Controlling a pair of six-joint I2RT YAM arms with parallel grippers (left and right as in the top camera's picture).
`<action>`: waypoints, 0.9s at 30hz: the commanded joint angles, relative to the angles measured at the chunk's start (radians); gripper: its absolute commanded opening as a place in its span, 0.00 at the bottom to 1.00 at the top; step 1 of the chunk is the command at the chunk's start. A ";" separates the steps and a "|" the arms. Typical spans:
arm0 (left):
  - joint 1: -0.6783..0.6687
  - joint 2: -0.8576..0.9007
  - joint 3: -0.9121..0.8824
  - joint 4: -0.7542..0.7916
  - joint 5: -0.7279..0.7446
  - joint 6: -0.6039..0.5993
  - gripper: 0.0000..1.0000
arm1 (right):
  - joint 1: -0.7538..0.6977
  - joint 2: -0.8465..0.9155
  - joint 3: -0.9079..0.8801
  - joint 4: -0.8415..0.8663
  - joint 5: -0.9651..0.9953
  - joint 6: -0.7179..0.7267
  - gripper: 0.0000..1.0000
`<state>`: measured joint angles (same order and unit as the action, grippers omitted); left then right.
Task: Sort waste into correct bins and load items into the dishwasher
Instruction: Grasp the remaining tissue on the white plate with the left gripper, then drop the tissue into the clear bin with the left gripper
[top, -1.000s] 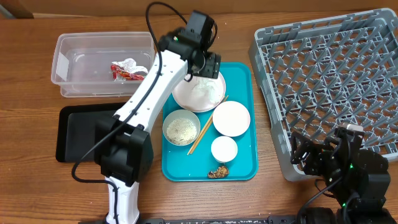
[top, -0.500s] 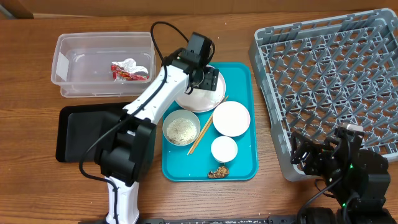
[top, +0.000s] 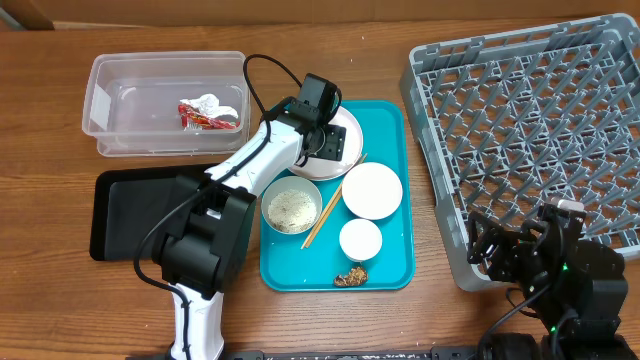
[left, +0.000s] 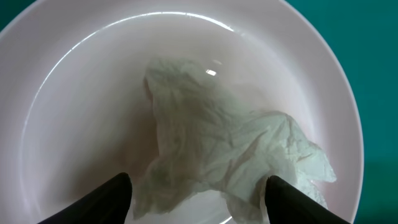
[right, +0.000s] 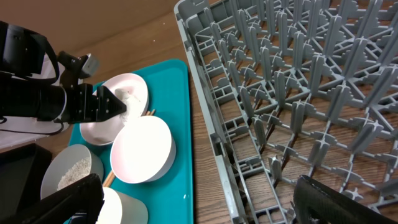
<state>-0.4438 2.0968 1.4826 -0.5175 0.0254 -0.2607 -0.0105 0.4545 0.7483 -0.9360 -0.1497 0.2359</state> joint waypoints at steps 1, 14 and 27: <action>-0.002 0.024 -0.010 0.005 -0.010 0.011 0.69 | 0.004 -0.002 0.025 0.002 -0.001 0.001 1.00; 0.006 0.020 0.051 -0.100 -0.049 0.011 0.04 | 0.004 -0.002 0.025 0.002 -0.001 0.001 1.00; 0.158 -0.212 0.269 -0.396 -0.202 -0.033 0.04 | 0.004 -0.002 0.025 0.002 -0.001 0.000 1.00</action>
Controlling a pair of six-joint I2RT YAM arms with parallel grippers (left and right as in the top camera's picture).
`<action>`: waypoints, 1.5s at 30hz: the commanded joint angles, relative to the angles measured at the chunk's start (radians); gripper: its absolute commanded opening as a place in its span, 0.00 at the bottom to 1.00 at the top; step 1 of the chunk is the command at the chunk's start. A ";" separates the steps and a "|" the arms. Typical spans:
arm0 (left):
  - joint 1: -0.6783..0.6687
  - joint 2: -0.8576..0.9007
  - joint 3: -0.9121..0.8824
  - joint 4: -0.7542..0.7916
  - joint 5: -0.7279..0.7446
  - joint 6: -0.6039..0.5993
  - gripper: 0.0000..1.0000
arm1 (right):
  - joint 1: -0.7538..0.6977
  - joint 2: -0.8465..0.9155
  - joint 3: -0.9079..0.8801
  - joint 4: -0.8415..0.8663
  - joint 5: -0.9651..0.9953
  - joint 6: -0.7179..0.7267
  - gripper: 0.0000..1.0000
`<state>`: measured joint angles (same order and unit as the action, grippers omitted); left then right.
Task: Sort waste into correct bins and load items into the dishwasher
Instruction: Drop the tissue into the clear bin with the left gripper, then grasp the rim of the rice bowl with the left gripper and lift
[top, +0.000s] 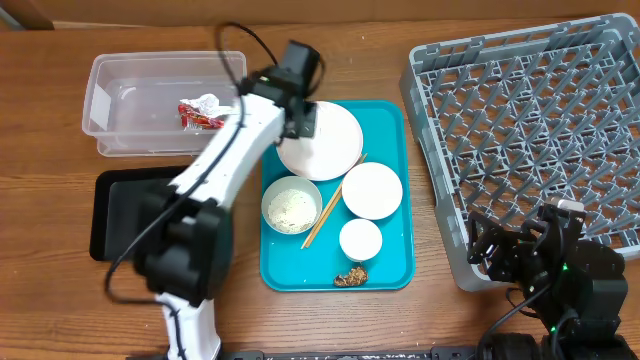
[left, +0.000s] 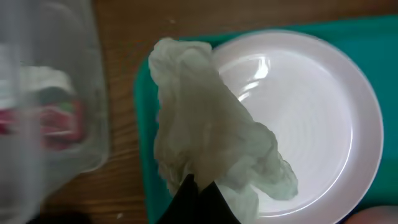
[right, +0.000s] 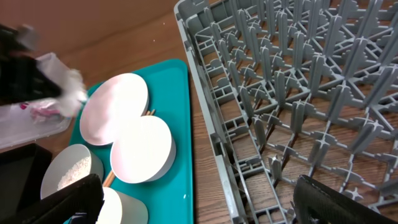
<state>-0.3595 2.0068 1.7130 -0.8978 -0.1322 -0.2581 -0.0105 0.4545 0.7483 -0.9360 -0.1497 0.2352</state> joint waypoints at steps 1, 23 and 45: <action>0.093 -0.137 0.039 -0.021 -0.044 -0.038 0.04 | 0.004 -0.002 0.025 0.002 -0.001 0.001 1.00; 0.380 -0.177 0.037 -0.058 0.043 -0.037 0.59 | 0.004 -0.002 0.026 0.002 -0.001 0.002 1.00; -0.127 -0.245 -0.140 -0.289 0.156 -0.151 0.60 | 0.004 -0.002 0.025 -0.002 -0.002 0.002 1.00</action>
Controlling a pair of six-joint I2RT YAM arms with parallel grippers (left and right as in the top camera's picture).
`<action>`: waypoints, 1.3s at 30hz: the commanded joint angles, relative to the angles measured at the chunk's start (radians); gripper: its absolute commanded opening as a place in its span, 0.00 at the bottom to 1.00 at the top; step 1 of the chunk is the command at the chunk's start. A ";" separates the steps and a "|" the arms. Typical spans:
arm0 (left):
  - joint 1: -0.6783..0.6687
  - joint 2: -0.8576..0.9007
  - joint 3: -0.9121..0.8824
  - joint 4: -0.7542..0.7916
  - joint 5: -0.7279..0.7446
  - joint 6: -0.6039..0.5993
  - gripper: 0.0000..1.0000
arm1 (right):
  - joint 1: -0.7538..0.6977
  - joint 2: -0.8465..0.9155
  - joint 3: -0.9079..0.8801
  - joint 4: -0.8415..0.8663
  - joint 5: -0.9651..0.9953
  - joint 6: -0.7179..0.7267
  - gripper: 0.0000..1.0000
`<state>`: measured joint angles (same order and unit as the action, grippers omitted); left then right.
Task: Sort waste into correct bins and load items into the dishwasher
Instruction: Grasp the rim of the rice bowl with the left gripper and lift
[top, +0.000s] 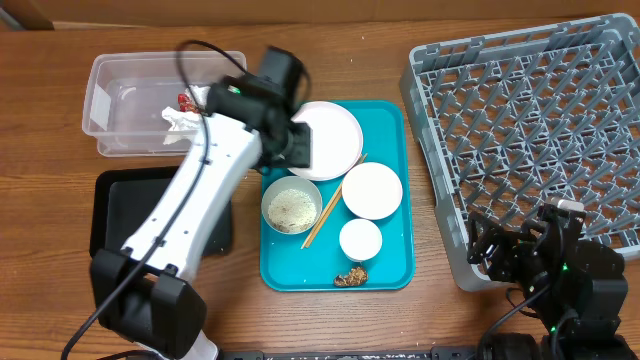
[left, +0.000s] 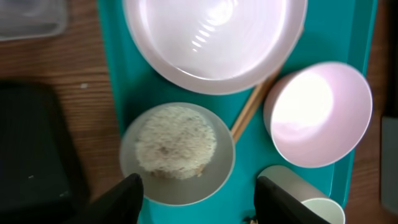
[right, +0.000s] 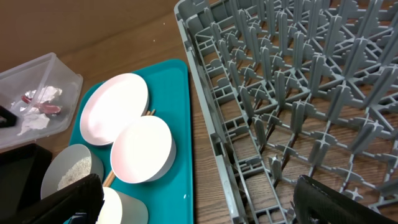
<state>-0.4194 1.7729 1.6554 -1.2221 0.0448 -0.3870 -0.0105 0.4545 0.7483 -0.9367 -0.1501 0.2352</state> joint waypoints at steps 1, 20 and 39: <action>-0.088 -0.011 -0.111 0.057 -0.021 -0.022 0.59 | 0.004 -0.002 0.025 -0.002 -0.001 0.002 1.00; -0.204 -0.011 -0.460 0.346 -0.080 -0.018 0.50 | 0.004 -0.002 0.025 -0.005 -0.001 0.002 1.00; -0.204 0.053 -0.464 0.345 -0.034 -0.018 0.10 | 0.004 -0.002 0.025 -0.005 -0.001 0.002 1.00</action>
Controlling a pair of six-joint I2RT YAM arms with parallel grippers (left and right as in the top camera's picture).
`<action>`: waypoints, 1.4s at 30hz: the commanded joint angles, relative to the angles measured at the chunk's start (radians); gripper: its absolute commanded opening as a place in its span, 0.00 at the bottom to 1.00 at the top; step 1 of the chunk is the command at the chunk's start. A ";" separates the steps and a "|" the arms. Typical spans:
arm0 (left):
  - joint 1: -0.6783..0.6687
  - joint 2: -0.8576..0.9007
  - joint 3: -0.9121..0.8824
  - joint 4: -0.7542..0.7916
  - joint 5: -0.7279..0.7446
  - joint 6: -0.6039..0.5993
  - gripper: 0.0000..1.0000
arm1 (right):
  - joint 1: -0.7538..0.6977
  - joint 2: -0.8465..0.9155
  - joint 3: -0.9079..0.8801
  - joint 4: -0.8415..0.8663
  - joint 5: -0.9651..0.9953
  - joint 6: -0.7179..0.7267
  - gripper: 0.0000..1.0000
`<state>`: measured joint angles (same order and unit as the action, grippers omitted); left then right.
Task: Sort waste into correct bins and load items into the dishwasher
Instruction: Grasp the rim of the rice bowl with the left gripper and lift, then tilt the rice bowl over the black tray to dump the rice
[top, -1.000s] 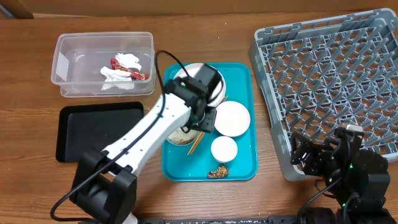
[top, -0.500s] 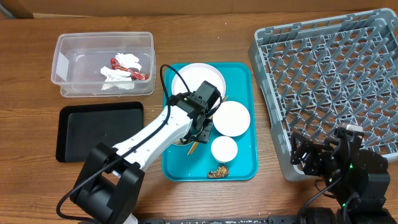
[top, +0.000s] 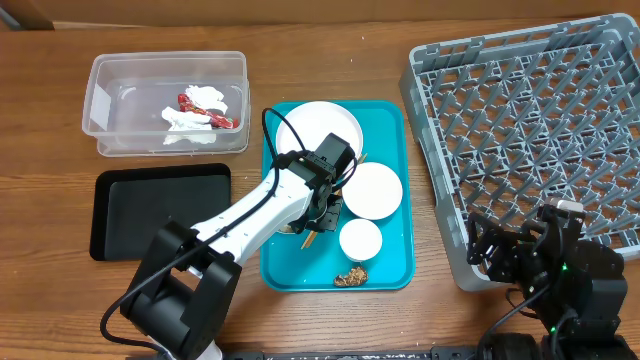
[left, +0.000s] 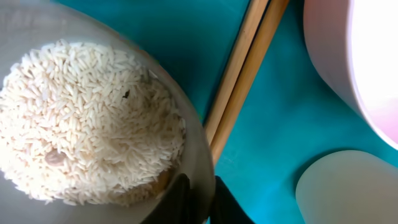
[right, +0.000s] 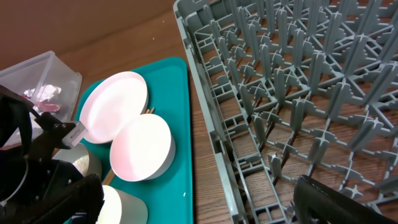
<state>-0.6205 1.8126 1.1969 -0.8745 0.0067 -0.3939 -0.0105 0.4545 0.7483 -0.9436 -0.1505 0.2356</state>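
A grey bowl of rice (left: 93, 137) sits on the teal tray (top: 390, 270). My left gripper (left: 198, 202) is shut on the bowl's right rim, one finger inside and one outside. From overhead the left gripper (top: 322, 200) covers most of that bowl. Wooden chopsticks (left: 242, 74) lie just right of the bowl. Also on the tray are a white plate (top: 320, 125), a white bowl (top: 372, 190), a white cup (top: 360, 240) and a brown food scrap (top: 350, 276). My right gripper (right: 199, 205) rests open by the rack's near corner, holding nothing.
A clear bin (top: 110, 75) at the back left holds a crumpled tissue (top: 185, 120) and a red wrapper (top: 215, 118). A black tray (top: 125, 210) lies left of the teal one. The grey dish rack (top: 530, 120) fills the right side.
My left gripper was open, high above the rice bowl. It is now down at the bowl and shut on its right rim. The right arm has not moved.
My left gripper stood open around a tissue on the white plate. Then it held the tissue near the clear bin. Then the tissue lay in the bin and the gripper was open over the tray. Now it grips the rice bowl's rim.
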 joint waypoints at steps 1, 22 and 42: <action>-0.003 0.013 -0.005 -0.003 0.004 -0.011 0.08 | 0.004 -0.002 0.025 0.002 -0.001 0.001 1.00; 0.000 0.005 0.248 -0.259 -0.148 -0.060 0.04 | 0.004 -0.002 0.026 0.002 -0.001 0.001 1.00; 0.422 -0.251 0.150 -0.311 -0.015 -0.001 0.04 | 0.004 -0.002 0.025 0.002 -0.001 0.001 1.00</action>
<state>-0.2687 1.5749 1.3823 -1.2083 -0.1135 -0.4923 -0.0105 0.4545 0.7483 -0.9440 -0.1501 0.2352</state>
